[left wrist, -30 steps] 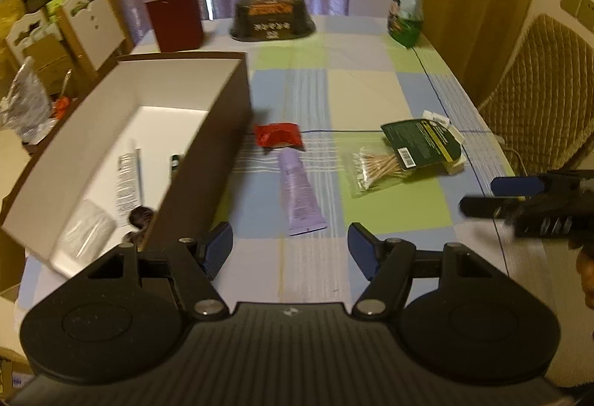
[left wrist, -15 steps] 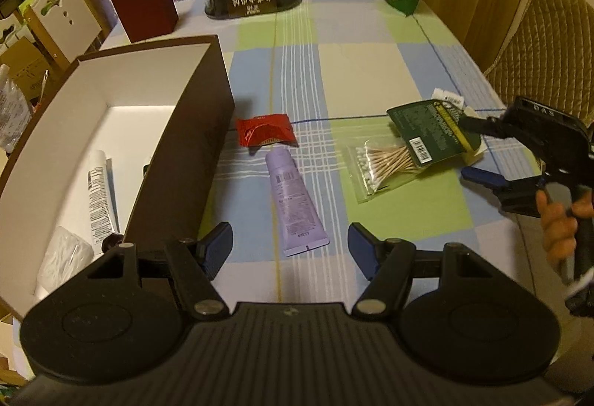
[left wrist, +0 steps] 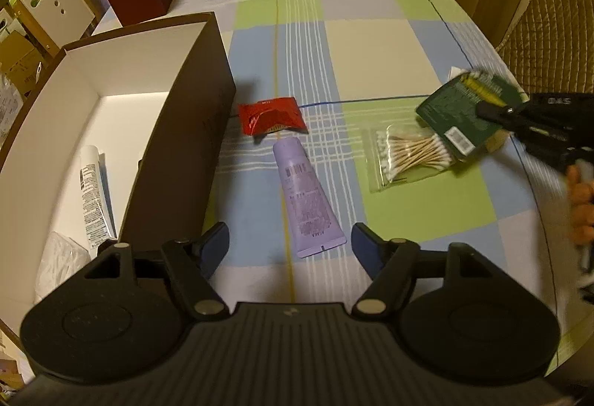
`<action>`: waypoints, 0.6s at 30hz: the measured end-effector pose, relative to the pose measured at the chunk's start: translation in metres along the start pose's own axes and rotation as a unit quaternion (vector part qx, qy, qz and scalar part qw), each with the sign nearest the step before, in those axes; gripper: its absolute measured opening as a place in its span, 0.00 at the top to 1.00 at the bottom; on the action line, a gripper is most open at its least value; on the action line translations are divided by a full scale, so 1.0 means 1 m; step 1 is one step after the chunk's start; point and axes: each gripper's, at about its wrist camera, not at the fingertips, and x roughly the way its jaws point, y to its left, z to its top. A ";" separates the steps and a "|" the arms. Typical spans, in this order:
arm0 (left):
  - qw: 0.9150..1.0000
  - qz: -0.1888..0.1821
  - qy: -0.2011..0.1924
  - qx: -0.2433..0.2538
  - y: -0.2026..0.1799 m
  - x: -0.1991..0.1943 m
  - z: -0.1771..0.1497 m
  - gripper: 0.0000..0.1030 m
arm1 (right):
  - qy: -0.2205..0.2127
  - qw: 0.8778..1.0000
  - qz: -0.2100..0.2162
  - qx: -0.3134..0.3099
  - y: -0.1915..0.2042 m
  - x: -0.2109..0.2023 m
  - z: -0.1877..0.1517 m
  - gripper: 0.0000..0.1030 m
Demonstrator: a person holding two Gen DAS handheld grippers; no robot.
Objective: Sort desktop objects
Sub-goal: 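Grasp the purple tube with the left gripper while the right gripper grasps the green card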
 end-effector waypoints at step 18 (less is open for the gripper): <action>1.000 -0.007 0.013 -0.004 -0.015 0.013 -0.020 0.32 | 0.197 0.665 -0.175 -0.699 0.040 -0.078 -0.155 0.30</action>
